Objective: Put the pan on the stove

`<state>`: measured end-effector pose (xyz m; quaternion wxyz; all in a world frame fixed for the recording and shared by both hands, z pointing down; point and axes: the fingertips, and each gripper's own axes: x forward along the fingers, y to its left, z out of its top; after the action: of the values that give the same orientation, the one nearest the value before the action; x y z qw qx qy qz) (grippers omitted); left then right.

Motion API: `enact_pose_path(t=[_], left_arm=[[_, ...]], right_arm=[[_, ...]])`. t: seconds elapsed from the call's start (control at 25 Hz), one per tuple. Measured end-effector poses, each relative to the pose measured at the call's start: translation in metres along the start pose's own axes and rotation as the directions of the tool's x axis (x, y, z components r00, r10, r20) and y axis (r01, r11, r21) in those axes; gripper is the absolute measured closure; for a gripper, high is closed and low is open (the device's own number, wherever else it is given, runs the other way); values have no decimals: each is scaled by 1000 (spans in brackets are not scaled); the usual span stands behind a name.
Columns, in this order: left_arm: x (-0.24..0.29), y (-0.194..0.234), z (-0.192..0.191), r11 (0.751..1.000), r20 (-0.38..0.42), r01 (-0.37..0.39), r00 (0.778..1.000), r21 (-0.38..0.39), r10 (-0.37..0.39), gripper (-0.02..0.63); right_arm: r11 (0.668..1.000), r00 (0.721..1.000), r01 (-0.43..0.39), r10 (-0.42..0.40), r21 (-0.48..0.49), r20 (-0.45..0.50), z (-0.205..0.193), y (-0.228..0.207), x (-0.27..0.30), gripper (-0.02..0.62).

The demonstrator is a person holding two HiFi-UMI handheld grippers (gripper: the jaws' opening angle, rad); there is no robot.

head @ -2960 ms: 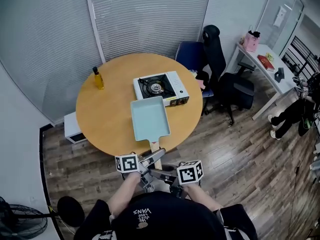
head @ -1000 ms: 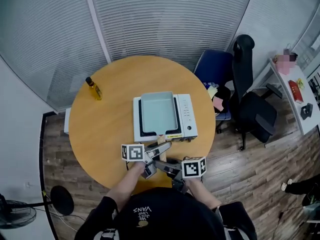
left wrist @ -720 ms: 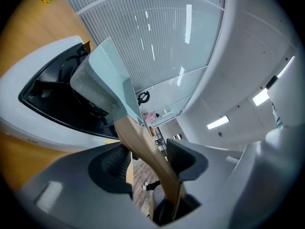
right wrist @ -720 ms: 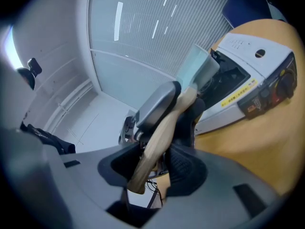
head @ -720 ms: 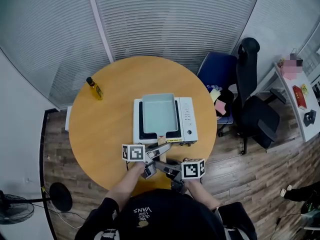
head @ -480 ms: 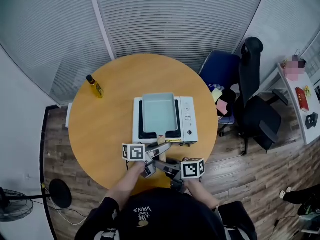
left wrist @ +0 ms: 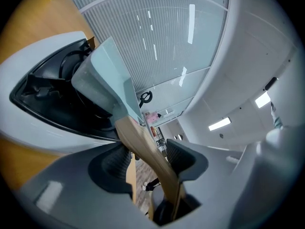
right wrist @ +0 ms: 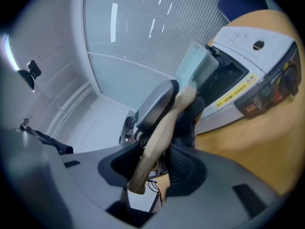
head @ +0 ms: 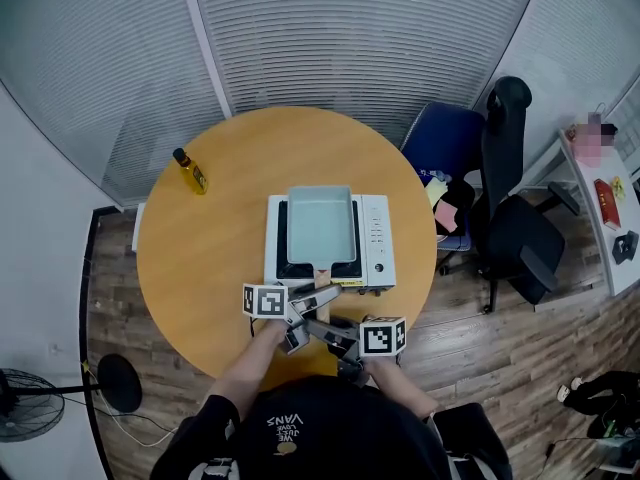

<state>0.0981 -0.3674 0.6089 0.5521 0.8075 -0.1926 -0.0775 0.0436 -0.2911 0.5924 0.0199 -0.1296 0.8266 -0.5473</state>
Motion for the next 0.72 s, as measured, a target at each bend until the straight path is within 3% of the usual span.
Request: enact_pose_path(t=[0.28, 0.72], left_arm=[[0, 0, 2, 1000, -19, 10, 1000, -11, -10, 370], [-19, 0, -4, 999, -2, -46, 999, 26, 46, 290]], right_arm=[[999, 1000, 27, -26, -40, 5, 4, 2, 2, 431], [992, 993, 118, -117, -48, 13, -9, 0, -4, 337]])
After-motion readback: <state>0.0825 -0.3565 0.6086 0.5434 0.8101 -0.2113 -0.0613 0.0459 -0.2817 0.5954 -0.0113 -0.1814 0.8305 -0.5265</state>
